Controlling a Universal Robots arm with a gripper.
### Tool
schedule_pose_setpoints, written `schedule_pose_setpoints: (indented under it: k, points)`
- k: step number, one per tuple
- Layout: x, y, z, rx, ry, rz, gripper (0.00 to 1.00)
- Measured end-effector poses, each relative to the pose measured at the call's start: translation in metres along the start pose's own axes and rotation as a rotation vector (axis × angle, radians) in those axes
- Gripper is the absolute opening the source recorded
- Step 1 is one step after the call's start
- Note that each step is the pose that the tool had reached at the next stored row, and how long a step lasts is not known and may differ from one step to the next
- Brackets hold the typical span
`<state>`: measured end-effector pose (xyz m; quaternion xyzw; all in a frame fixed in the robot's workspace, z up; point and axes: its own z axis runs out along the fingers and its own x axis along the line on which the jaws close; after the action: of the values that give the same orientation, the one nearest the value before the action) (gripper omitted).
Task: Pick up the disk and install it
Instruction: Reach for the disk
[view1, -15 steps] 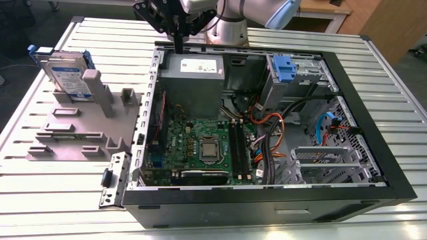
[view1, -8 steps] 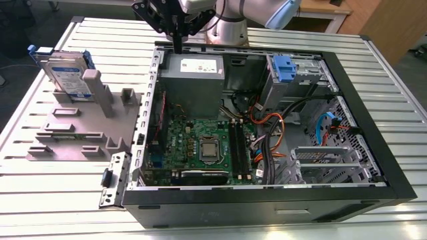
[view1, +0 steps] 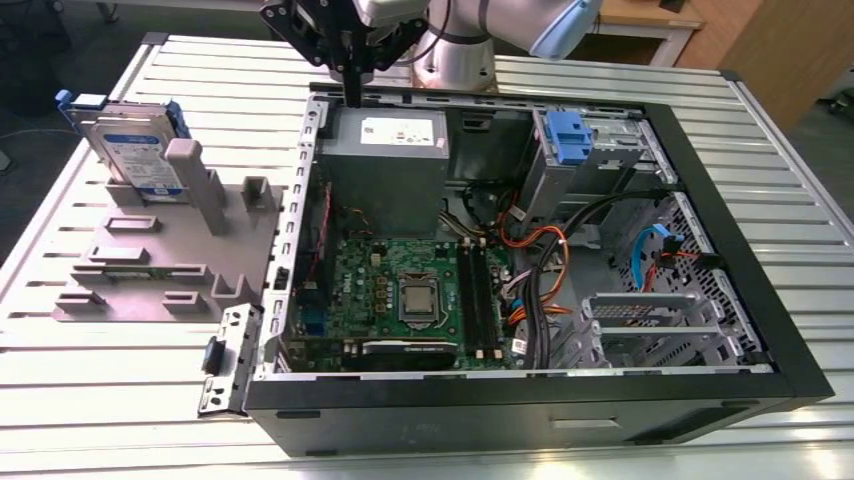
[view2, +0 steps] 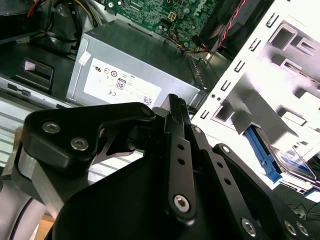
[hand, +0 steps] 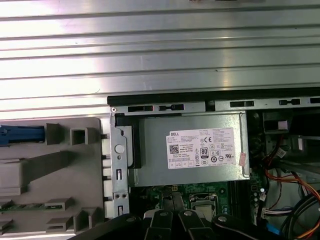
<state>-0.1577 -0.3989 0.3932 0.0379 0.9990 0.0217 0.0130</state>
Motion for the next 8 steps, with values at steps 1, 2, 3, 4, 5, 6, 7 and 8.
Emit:
schedule_pose_setpoints:
  k: [1,2,3,4,5,6,7,8]
  points:
    - [0.0003,0.0,0.0,0.0001,0.0001,0.0,0.11]
    - [0.0006,0.0,0.0,0.0,0.0,0.0,0.11]
    - [0.0009,-0.0001,0.0,0.0,0.0,0.0,0.11]
    - [0.0012,-0.0001,0.0,0.0,-0.0001,0.0,0.11]
    - [0.0014,-0.0001,0.0,0.0,0.0,0.0,0.11]
    - [0.0017,-0.0001,0.0,0.0,0.0,0.0,0.11]
    - [0.002,-0.0001,0.0,0.0,0.0,0.0,0.11]
    - [0.0022,-0.0002,-0.0001,0.0,0.0,0.0,0.11]
